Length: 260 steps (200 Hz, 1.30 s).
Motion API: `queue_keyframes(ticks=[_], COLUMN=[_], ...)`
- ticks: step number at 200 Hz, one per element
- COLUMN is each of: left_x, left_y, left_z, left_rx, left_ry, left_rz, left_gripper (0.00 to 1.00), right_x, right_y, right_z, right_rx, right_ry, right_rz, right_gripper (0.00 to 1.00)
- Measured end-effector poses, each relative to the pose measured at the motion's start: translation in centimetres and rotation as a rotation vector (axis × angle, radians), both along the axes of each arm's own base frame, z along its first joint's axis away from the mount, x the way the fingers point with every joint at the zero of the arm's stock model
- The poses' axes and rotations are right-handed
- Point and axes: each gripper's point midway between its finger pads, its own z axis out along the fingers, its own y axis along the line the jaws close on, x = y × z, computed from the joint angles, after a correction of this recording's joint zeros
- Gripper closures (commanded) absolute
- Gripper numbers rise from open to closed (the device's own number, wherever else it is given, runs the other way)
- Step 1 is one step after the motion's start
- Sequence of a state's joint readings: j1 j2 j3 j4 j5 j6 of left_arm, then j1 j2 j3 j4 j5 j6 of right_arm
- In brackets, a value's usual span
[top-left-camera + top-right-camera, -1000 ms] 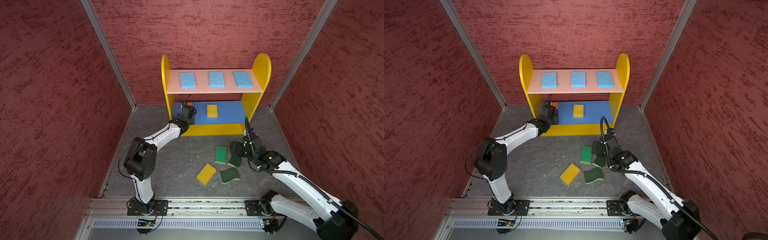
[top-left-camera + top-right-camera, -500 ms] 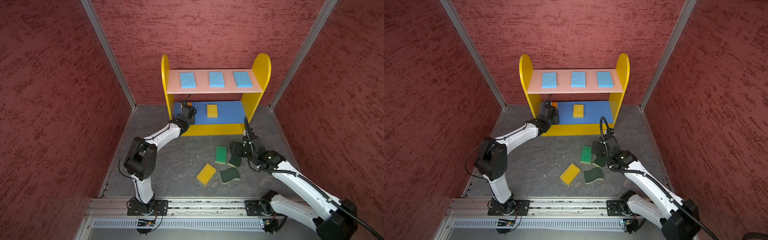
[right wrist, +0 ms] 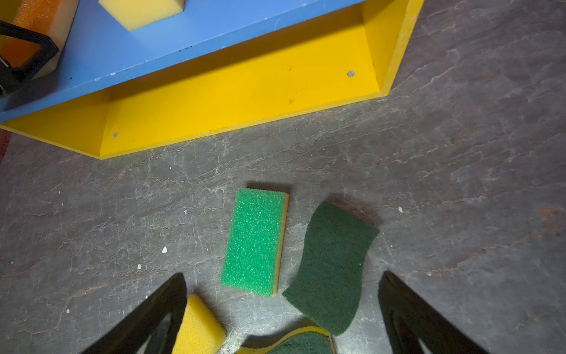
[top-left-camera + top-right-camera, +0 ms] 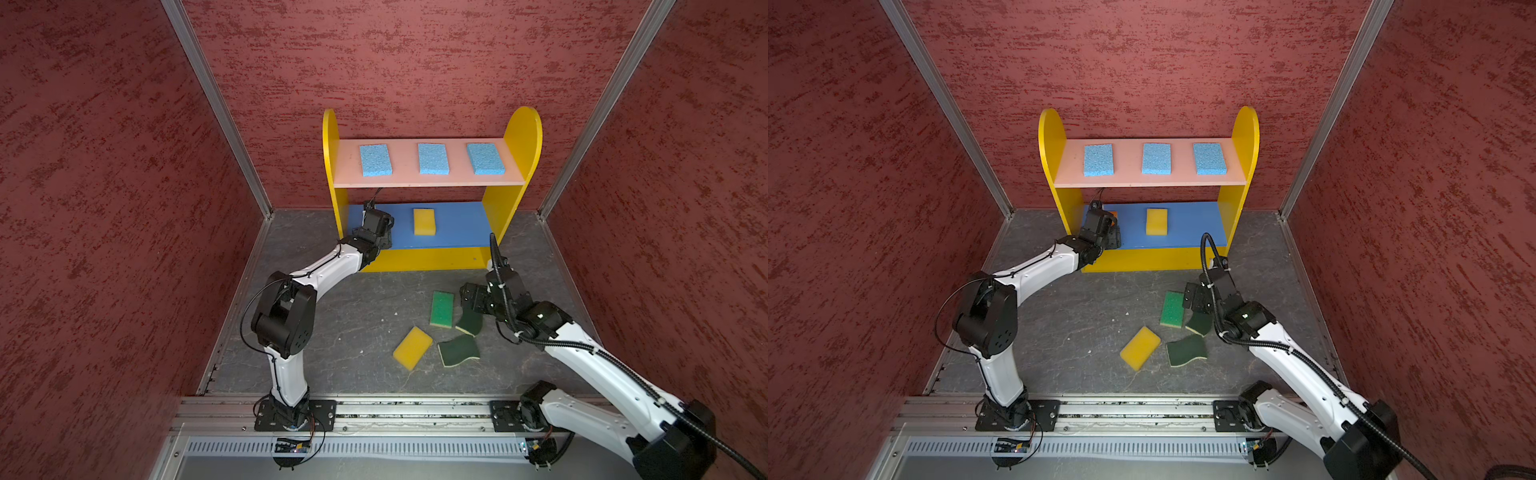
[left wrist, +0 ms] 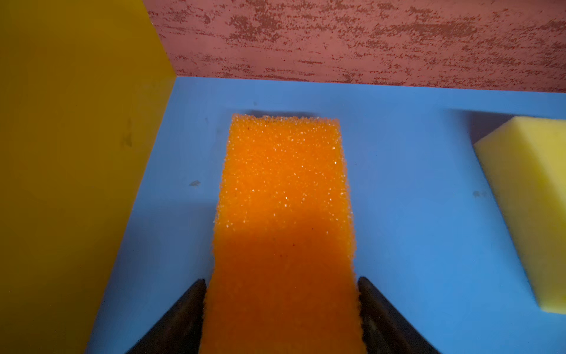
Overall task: Place and organize the cleaning sponges onto the shelf
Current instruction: 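Lower the orange sponge onto the blue shelf and open the left gripper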
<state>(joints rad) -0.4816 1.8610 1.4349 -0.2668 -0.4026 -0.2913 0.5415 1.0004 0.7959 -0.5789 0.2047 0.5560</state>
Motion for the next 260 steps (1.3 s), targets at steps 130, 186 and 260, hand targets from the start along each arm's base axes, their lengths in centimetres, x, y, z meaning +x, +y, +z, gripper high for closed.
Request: queue_keyframes(ticks=[130,186,260], left_x=[-1.2,-4.2,-10.5], left_y=[0.4,1.0,2.4], left_z=[2.7,4.0,3.0], left_rx=[-0.022,-0.014,0.015], left_ry=[-0.031,-0.041,-0.013], left_rz=[0.000,-0.009,-0.017], left_gripper=[0.16,0.16,0.15], right_x=[-0.1,-0.1,-0.3], right_y=[-0.1,-0.1,0.3], right_z=[0.4,0.4,0.3], right_rx=[0.001,0.013,0.100], right_ry=[-0.015,-0.011,0.021], right_rz=[0.003,-0.010,-0.064], right_gripper=[0.01,0.01,0.01])
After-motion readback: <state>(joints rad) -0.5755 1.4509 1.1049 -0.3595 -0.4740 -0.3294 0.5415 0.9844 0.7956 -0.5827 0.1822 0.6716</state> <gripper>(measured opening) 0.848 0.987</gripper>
